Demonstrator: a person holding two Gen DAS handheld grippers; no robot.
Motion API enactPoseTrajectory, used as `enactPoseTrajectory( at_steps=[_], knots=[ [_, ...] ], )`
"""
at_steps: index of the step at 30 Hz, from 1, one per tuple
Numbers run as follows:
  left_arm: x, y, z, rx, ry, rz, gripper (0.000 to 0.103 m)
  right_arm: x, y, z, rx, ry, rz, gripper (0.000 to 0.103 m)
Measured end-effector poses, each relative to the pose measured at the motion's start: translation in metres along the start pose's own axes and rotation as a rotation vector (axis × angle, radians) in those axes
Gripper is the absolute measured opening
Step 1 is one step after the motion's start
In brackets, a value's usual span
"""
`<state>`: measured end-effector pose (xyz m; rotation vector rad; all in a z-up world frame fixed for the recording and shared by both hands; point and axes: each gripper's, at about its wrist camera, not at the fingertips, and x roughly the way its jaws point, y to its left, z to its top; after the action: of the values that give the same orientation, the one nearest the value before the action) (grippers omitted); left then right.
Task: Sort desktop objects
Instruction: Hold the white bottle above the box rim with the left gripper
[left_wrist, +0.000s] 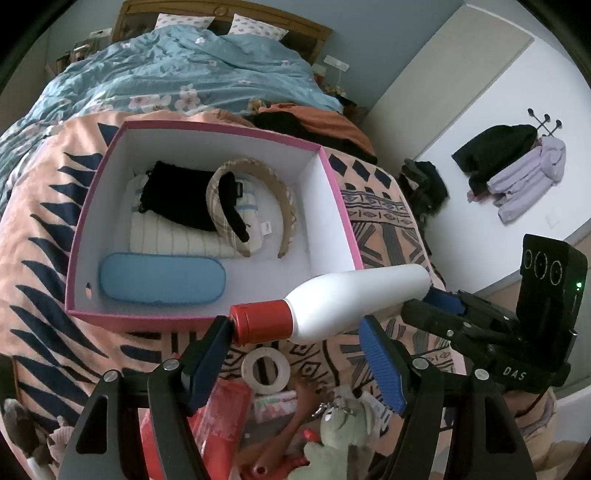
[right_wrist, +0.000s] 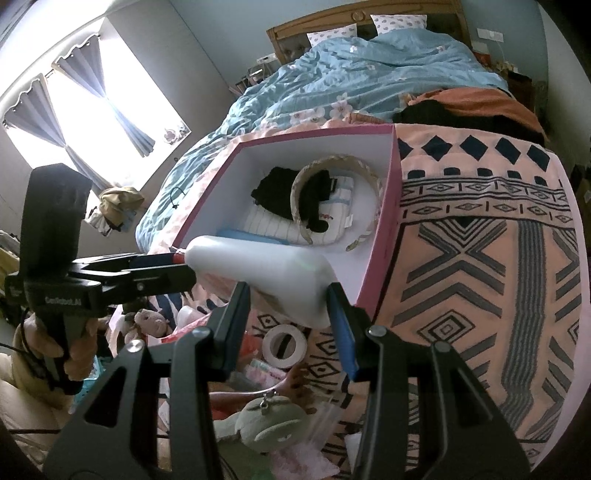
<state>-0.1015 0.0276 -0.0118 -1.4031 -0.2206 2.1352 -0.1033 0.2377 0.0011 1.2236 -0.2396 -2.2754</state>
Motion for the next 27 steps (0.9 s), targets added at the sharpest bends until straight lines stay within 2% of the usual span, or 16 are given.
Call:
enactPoseTrajectory(
  at_steps=[27],
  knots=[
    [0.004,0.008,0.017,-0.009,-0.008,0.002,0.072,0.013,-0.006,0.013,0.009,0.013,0.006,0.046]
  ],
)
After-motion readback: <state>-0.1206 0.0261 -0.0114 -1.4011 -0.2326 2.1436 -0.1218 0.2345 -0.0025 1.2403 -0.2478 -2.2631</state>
